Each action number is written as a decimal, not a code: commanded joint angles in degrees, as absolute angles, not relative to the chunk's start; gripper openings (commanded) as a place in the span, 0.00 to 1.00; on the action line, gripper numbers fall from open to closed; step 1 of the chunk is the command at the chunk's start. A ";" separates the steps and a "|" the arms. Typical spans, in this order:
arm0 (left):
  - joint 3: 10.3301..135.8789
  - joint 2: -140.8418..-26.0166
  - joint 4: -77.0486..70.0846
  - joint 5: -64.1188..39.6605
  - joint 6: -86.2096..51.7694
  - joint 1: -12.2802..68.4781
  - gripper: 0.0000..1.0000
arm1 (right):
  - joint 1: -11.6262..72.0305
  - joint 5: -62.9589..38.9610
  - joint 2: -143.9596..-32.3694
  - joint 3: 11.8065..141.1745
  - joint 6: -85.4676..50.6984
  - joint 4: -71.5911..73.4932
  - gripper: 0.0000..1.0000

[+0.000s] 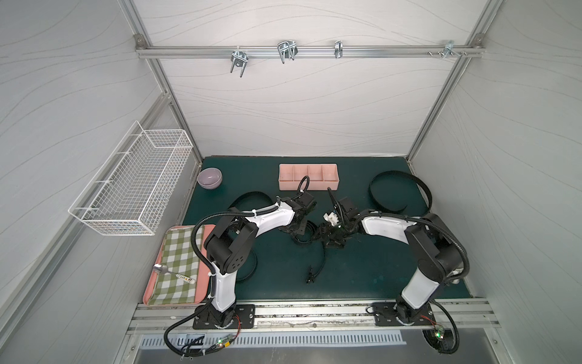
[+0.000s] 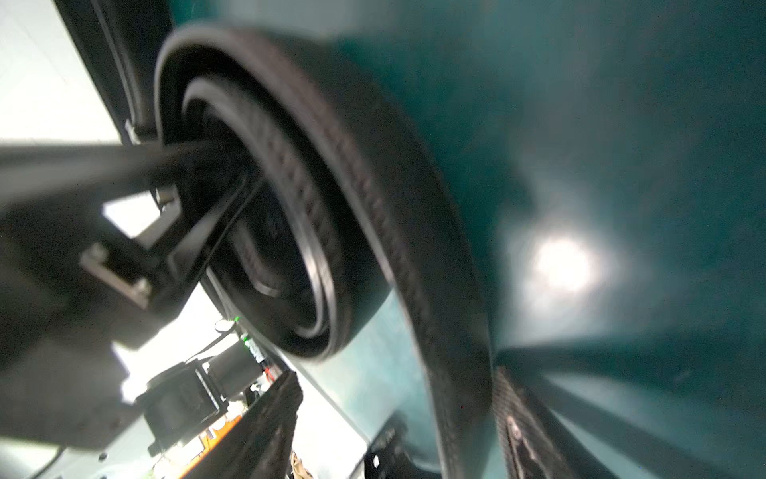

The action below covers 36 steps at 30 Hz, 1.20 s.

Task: Place the belts into the storage roll
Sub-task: Roll the belt at the center of the board.

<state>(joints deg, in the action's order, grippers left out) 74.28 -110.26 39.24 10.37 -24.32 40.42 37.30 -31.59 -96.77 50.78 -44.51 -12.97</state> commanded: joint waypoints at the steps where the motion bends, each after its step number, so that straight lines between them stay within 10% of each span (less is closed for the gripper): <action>1: 73.58 -115.18 35.97 6.61 -26.01 40.67 0.05 | 39.14 -31.18 -94.00 49.66 -51.46 -7.58 0.75; 19: 74.28 -115.75 36.03 6.07 -26.98 42.35 0.05 | 33.15 -29.04 -108.98 71.30 -30.70 -30.27 0.78; 36: 75.81 -117.44 35.81 6.20 -31.35 44.80 0.01 | 38.42 -30.25 -101.35 56.01 -51.89 -12.63 0.69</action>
